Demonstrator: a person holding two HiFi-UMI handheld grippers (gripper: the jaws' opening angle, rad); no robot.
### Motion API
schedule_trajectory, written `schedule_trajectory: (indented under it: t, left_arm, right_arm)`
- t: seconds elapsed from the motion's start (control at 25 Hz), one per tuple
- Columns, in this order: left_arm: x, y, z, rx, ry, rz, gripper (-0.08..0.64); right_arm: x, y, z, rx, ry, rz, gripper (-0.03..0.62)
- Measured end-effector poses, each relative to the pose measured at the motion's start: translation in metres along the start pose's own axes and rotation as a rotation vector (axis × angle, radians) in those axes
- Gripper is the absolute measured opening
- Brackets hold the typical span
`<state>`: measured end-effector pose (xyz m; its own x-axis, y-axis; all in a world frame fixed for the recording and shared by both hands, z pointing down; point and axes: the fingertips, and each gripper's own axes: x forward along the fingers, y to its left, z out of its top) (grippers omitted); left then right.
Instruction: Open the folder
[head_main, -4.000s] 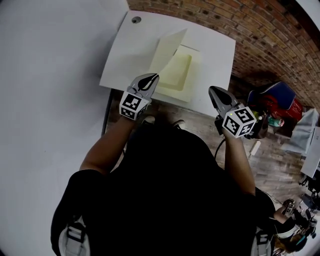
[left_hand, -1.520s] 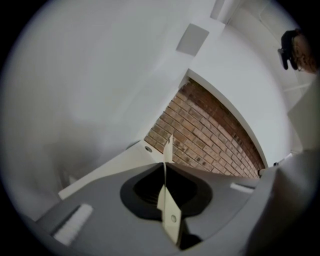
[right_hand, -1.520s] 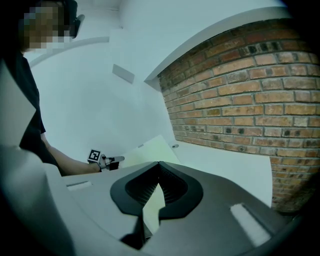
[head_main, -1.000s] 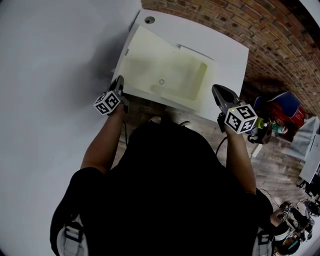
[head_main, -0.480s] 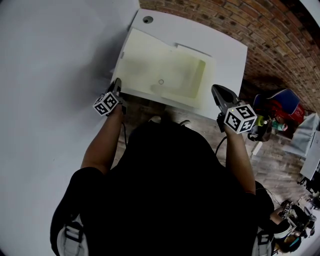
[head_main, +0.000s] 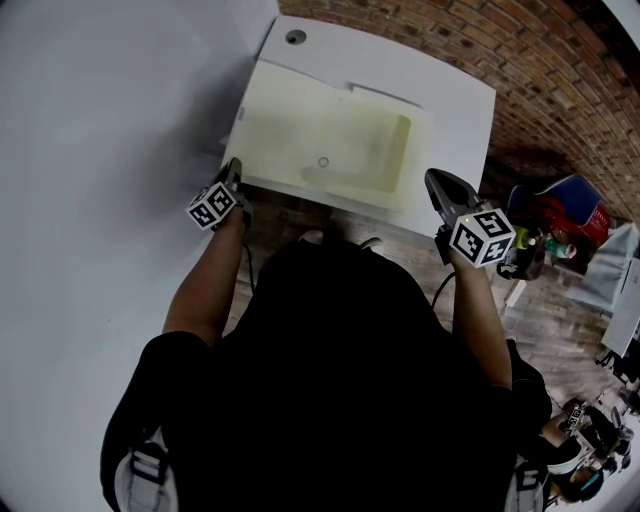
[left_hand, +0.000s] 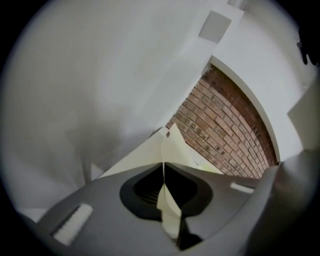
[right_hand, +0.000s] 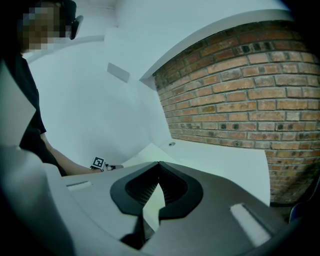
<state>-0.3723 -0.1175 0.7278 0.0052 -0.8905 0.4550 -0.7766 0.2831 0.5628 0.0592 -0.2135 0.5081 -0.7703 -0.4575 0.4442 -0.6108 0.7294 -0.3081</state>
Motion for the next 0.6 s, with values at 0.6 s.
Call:
schedule_trajectory:
  t: [0.6]
  left_arm:
    - [0.011, 0.032, -0.024, -0.037, 0.075, 0.038, 0.014]
  right_arm:
    - [0.004, 0.0, -0.003, -0.002, 0.003, -0.018, 0.003]
